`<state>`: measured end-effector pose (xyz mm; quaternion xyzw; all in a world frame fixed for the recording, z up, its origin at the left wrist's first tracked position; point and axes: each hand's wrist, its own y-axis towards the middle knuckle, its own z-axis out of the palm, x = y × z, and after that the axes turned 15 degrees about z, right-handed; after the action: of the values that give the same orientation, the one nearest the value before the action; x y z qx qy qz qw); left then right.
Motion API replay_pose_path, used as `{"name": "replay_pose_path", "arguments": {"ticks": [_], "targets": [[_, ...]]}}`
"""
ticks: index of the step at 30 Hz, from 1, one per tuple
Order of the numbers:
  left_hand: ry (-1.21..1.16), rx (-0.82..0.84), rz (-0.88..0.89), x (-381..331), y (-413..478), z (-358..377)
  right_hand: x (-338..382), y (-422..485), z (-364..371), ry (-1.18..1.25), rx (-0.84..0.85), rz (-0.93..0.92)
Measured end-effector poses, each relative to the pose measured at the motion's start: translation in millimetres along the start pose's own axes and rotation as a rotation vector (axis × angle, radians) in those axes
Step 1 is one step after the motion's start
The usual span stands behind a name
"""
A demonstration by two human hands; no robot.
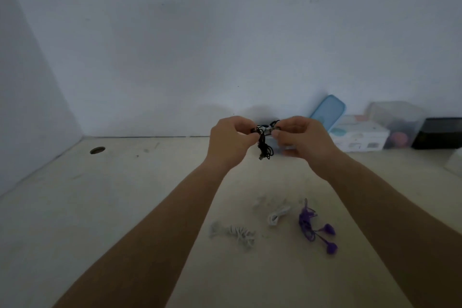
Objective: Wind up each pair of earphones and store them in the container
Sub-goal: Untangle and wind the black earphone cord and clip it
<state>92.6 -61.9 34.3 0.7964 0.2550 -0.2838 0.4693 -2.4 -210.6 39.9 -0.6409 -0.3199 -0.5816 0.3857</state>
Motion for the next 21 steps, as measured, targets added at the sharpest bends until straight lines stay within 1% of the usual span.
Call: {"name": "replay_pose_path", "arguments": {"ticks": [3,7,10,13,15,17,21], "targets": [[0.063,-0.012,0.034,12,34,16,9,34,-10,0.001,-0.062,0.023],[0.092,-0.07,0.072,33,75,31,21,85,-17,-0.055,-0.087,0.011],[0.158,-0.068,0.093,53,91,40,22,118,-14,-0.208,-0.154,-0.051],[0.272,0.07,0.038,77,96,50,13,147,-6,-0.512,-0.214,-0.098],[0.364,0.199,0.027,90,98,54,6,157,0,-0.737,-0.181,-0.105],[0.431,0.292,0.048,94,100,54,1,161,5,-0.884,-0.153,-0.121],[0.577,0.456,0.15,92,107,51,-1,162,15,-1.151,-0.171,-0.191]]}}
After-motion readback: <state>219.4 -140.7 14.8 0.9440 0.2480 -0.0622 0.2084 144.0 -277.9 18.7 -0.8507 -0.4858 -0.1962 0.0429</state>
